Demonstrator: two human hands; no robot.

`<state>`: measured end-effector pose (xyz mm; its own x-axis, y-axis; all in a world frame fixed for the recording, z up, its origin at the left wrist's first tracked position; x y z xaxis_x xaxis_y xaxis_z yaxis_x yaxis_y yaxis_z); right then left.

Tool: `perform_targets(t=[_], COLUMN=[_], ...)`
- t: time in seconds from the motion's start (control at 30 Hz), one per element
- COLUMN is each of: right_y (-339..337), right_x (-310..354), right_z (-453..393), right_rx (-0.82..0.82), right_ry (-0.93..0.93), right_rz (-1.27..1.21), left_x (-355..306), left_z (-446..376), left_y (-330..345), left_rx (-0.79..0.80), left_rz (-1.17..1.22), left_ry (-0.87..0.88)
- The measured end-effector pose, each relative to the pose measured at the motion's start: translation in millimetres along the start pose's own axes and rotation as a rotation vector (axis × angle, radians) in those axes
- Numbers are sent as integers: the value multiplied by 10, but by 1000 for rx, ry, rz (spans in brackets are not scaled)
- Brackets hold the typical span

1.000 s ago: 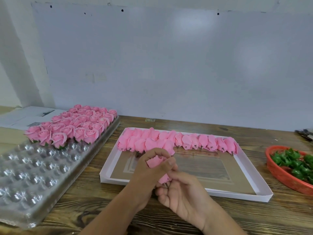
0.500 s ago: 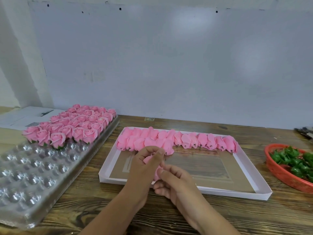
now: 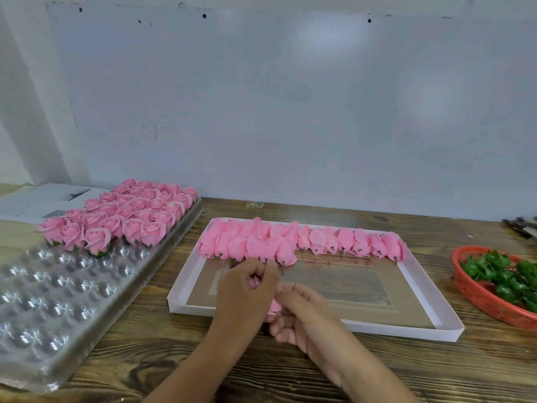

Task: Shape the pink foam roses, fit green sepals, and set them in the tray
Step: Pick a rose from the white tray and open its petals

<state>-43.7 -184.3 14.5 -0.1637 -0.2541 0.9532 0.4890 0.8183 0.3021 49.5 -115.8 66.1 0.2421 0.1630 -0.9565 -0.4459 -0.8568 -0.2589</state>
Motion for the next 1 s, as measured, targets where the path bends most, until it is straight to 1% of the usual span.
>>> perform_targets(t=[0.13, 0.2, 0.27, 0.4, 0.43, 0.5, 0.6, 0.67, 0.8, 1.0], right_y=[-15, -45, -112, -282, -321, -373, -401, -404, -387, -358], right_x=[52, 92, 151, 298, 319, 337, 330, 322, 329, 317], right_z=[3, -6, -17, -51, -56, -66, -78, -82, -85, -80], right_rx=[-36, -67, -103, -141, -143, -137, -120, -111, -87, -58], right_ry=[-70, -114, -161, -232, -236, -227, -197, -181, -195, -189], right_rz=[48, 67, 103, 179, 191, 189, 167, 155, 148, 106], left_x=[12, 23, 46, 67, 76, 83, 47, 27, 16, -14], left_z=[-56, -76, -92, -53, -35, -8, 44, 59, 25, 28], left_y=[-55, -47, -4, 169, 206, 244, 296, 310, 237, 197], left_rx=[-49, -21, 69, 399, 460, 521, 595, 600, 497, 486], left_rz=[-18, 10, 82, 283, 309, 304, 268, 237, 245, 311], left_ry=[4, -25, -65, -174, -199, -212, -174, -136, -119, -135])
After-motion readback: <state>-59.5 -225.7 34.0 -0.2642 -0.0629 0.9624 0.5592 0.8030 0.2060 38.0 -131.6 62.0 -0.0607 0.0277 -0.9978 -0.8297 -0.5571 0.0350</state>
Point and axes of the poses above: each hand's wrist, its own z-axis away from the middle knuckle, its own y-axis out of the palm, x = y × z, the point moved 9 cm from there along -z, towards the middle knuckle, and after that the axes turned 15 degrees about -y, right-handed, at the moved point
